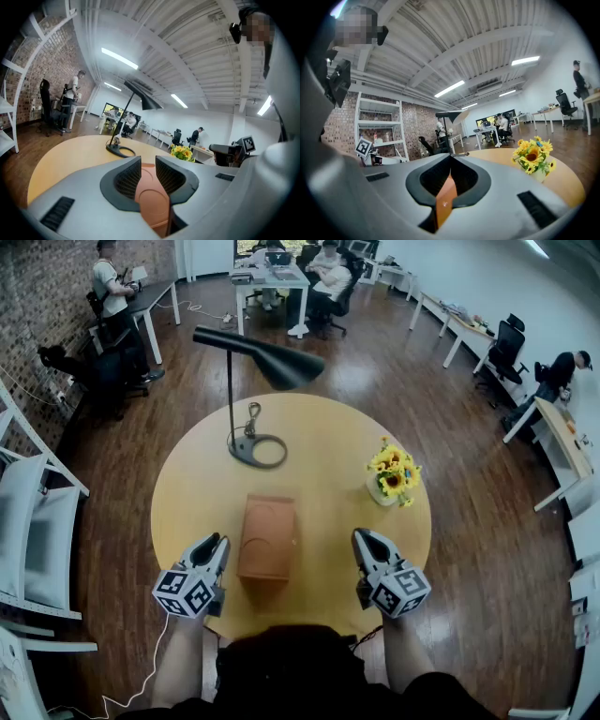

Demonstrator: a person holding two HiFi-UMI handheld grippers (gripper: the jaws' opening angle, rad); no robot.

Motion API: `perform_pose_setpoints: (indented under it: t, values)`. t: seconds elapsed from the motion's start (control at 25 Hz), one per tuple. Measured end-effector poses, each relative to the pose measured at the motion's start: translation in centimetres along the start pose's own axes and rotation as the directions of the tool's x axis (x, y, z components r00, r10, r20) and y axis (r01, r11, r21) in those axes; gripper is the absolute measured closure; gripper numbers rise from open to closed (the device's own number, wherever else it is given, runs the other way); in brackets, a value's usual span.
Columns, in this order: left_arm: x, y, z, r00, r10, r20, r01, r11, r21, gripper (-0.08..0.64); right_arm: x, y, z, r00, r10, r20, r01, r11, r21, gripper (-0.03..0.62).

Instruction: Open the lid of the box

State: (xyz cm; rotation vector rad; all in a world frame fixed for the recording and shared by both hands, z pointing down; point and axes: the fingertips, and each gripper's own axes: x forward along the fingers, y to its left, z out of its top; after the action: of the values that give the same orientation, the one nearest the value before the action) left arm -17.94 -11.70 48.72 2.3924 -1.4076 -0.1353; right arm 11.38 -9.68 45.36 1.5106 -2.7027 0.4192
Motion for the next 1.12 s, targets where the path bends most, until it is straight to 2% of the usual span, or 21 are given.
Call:
perform_pose_setpoints:
  t: [0.08, 0.16, 0.24, 0.32, 0.4, 0.52, 0.64, 0.76, 0.84, 0.88, 0.96, 1.04, 1.08, 1.12]
  values:
    - [2.2, 0.7, -2.1, 0.997, 0.011, -0.077, -0.012, 1.0, -0.014, 0.451, 1.1, -0.3, -0.4, 1.0, 0.015, -0.018, -0.015, 1.0, -0.024, 0.588]
    - [4.2, 1.4, -4.6, 0.986, 0.017, -0.168, -0.024, 0.999, -0.039, 0.36, 2.2, -0.6, -0.8, 0.999, 0.024, -0.038, -0.025, 0.999, -0.039, 0.588]
    - [5.7, 1.9, -7.4, 0.964, 0.022, -0.265, -0.039, 0.997, -0.06, 0.337, 3.2, -0.6, -1.3, 0.998, 0.028, -0.061, -0.031, 0.999, -0.042, 0.588]
    - [6.6, 2.4, -9.8, 0.935, 0.03, -0.353, -0.059, 0.996, -0.07, 0.303, 4.0, -0.6, -1.6, 0.996, 0.036, -0.088, -0.04, 0.998, -0.044, 0.588]
    - [7.1, 3.1, -11.6, 0.905, 0.045, -0.422, -0.084, 0.994, -0.074, 0.301, 4.8, -0.7, -2.3, 0.992, 0.058, -0.112, -0.064, 0.997, -0.05, 0.588]
    - [7.3, 3.6, -13.3, 0.872, 0.047, -0.487, -0.101, 0.991, -0.085, 0.301, 5.7, -0.6, -3.9, 0.984, 0.086, -0.158, -0.097, 0.994, -0.059, 0.588]
    - [7.2, 3.9, -13.7, 0.854, 0.051, -0.518, -0.126, 0.986, -0.111, 0.298, 6.8, -0.4, -5.6, 0.969, 0.108, -0.222, -0.129, 0.988, -0.081, 0.588]
    - [7.2, 3.8, -13.7, 0.833, 0.069, -0.548, -0.158, 0.98, -0.118, 0.299, 8.1, 0.0, -8.9, 0.928, 0.143, -0.344, -0.202, 0.969, -0.14, 0.522]
    - [7.2, 3.5, -13.6, 0.823, 0.081, -0.562, -0.159, 0.983, -0.093, 0.304, 8.8, 0.4, -12.3, 0.873, 0.15, -0.465, -0.283, 0.931, -0.23, 0.522]
    - [7.3, 3.4, -13.6, 0.818, 0.085, -0.568, -0.156, 0.985, -0.078, 0.305, 9.1, 0.6, -14.2, 0.835, 0.145, -0.53, -0.336, 0.898, -0.283, 0.522]
    - [7.4, 3.1, -13.5, 0.811, 0.091, -0.578, -0.147, 0.988, -0.052, 0.305, 9.6, 0.9, -17.7, 0.753, 0.122, -0.647, -0.458, 0.803, -0.381, 0.522]
    - [7.3, 3.1, -13.5, 0.807, 0.093, -0.583, -0.146, 0.988, -0.045, 0.305, 10.2, 1.3, -19.5, 0.687, 0.089, -0.721, -0.559, 0.699, -0.446, 0.522]
    - [7.2, 3.1, -13.5, 0.807, 0.094, -0.583, -0.15, 0.987, -0.049, 0.304, 10.5, 1.5, -20.0, 0.665, 0.081, -0.743, -0.591, 0.666, -0.456, 0.522]
    - [7.2, 3.1, -13.5, 0.807, 0.095, -0.583, -0.156, 0.986, -0.055, 0.305, 10.8, 1.6, -20.4, 0.647, 0.081, -0.759, -0.613, 0.646, -0.454, 0.509]
